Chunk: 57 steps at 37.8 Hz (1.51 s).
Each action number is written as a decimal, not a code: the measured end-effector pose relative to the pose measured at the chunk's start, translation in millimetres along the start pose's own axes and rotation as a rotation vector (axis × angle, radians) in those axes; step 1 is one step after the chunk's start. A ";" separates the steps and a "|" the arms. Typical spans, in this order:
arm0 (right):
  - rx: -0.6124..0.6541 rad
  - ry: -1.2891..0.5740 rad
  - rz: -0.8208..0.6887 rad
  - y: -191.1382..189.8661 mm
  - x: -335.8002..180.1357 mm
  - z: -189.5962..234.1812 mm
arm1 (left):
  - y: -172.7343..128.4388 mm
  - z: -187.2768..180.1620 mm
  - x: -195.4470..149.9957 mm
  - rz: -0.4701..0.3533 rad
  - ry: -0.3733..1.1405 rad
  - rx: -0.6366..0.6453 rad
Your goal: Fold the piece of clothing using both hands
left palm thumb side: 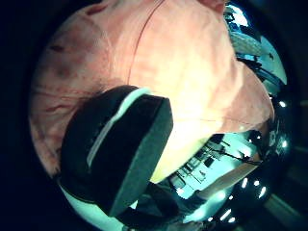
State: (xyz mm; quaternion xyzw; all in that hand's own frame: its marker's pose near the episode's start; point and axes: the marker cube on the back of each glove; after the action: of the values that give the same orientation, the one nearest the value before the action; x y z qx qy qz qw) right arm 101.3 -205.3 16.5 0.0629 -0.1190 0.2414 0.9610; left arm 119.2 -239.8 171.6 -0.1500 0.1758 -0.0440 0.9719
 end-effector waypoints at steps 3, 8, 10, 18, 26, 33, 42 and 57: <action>0.014 0.008 -0.032 -1.0 -28.0 -10.3 | 1.0 -6.8 0.0 0.025 0.119 0.001; 0.025 0.036 -0.085 -0.4 -79.4 -17.0 | -1.0 -26.8 -9.1 -0.030 0.307 0.118; 0.022 0.045 -0.115 -0.7 -106.1 -13.5 | 0.8 -37.0 -14.3 -0.080 0.417 0.172; -0.160 0.060 -0.289 64.5 -255.2 37.5 | 35.8 -84.0 -29.3 0.132 0.884 0.435; -0.479 -0.395 -0.208 75.3 -289.4 89.6 | 41.6 -86.2 -60.2 -0.105 0.821 0.512; -0.437 -0.587 -0.209 57.0 -264.8 77.9 | 52.4 -83.4 -49.4 0.144 0.881 0.470; -0.192 -0.345 -0.207 14.2 -201.6 15.0 | 54.9 -89.8 -67.6 -0.205 0.551 0.555; -0.168 -0.299 -0.157 15.9 -125.8 -18.4 | 88.0 -141.5 -57.4 -0.184 0.248 0.535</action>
State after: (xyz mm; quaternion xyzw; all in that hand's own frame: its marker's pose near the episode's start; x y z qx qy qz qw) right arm -10.3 -244.6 -32.8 0.0269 -0.2749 0.1429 0.9504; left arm 18.3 -187.2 37.0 0.1022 0.2610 -0.1948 0.9400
